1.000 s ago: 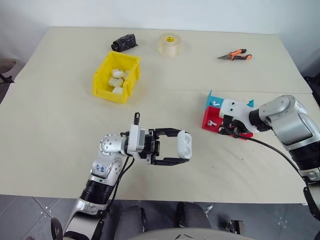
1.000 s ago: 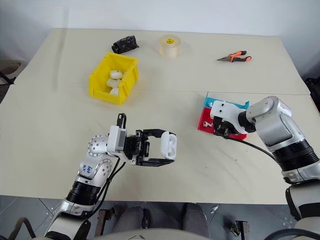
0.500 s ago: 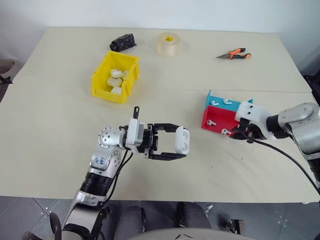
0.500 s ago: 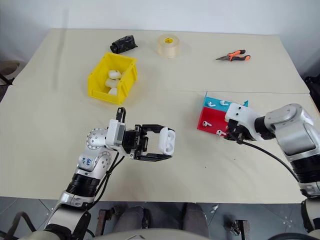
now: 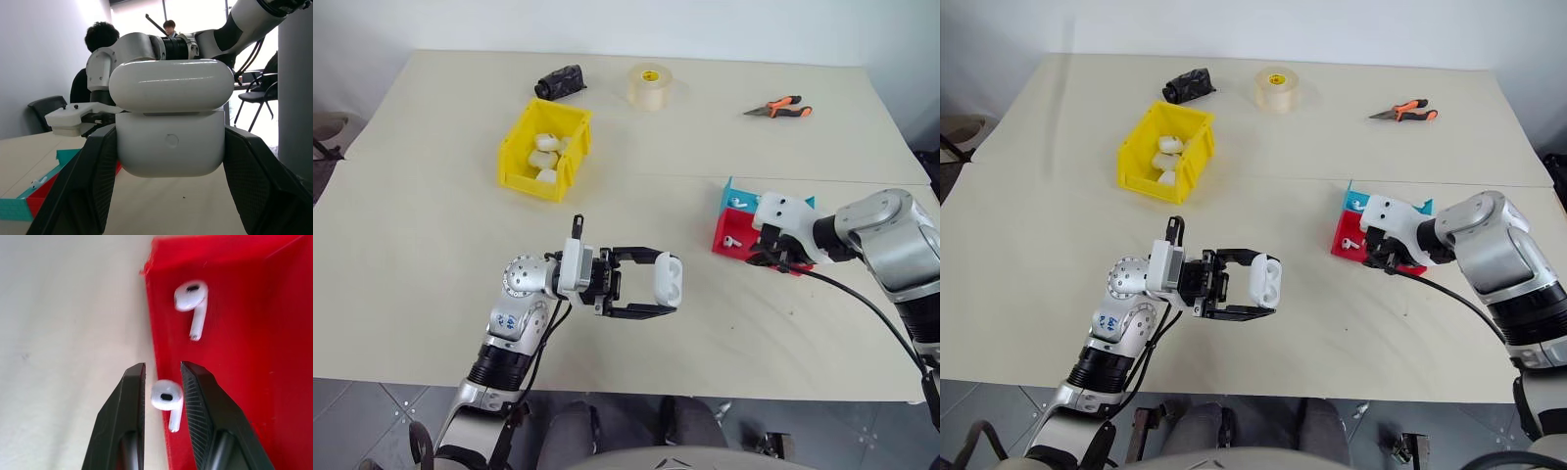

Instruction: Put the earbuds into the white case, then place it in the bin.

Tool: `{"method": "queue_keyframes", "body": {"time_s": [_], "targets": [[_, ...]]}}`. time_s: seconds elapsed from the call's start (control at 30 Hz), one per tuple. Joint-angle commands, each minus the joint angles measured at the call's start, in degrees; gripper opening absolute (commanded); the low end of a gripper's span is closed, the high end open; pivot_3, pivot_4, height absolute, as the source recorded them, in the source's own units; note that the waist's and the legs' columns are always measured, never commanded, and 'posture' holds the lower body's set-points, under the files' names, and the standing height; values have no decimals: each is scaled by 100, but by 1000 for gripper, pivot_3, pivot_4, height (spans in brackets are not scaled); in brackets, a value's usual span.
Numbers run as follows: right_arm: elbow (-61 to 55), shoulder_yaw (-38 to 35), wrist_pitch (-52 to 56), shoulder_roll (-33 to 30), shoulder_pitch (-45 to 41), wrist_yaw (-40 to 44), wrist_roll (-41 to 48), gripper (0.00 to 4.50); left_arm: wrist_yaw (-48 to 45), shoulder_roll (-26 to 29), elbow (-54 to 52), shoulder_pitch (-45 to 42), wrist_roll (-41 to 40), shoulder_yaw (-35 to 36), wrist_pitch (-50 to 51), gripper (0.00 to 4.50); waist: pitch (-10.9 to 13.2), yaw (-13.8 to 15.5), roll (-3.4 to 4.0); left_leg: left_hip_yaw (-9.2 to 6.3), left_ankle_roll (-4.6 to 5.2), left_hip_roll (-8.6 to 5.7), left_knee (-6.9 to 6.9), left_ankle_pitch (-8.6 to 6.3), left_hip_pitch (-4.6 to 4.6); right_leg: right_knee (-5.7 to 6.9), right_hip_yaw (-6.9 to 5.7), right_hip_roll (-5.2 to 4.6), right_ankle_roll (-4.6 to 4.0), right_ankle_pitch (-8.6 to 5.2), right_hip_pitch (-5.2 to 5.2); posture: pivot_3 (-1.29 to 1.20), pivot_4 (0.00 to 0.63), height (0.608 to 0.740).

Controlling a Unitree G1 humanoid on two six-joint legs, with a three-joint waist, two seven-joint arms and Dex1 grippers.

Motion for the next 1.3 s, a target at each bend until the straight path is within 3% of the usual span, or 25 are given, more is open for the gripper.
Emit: {"method": "queue_keyframes", "body": {"time_s": [0.03,0.8,0.9,1.03,1.3], "targets": [[15,24,-87,-126,-151,59,-125,1144,41,27,-211,11,-35,29,-64,2806,0,0,0,0,0,0,0,0,0,0,0,0,0,0,0,0,150,740],[517,40,-707,-191,-138,201,-489,1144,119,18,-253,48,-21,14,-82,2806,0,2,0,0,0,0,0,0,0,0,0,0,0,0,0,0,150,740],[534,-57,-618,-95,-171,190,-416,1754,116,26,-261,52,-30,12,-63,2806,0,3,0,0,0,0,0,0,0,0,0,0,0,0,0,0,150,740],[393,-158,-214,-72,-235,307,-238,3062,121,38,-270,58,-26,11,-51,2806,0,1,0,0,0,0,0,0,0,0,0,0,0,0,0,0,150,740],[330,-105,-13,-339,-100,215,-369,3062,129,44,-275,60,-32,-2,-47,2806,0,7,0,0,0,0,0,0,0,0,0,0,0,0,0,0,150,740]]}}
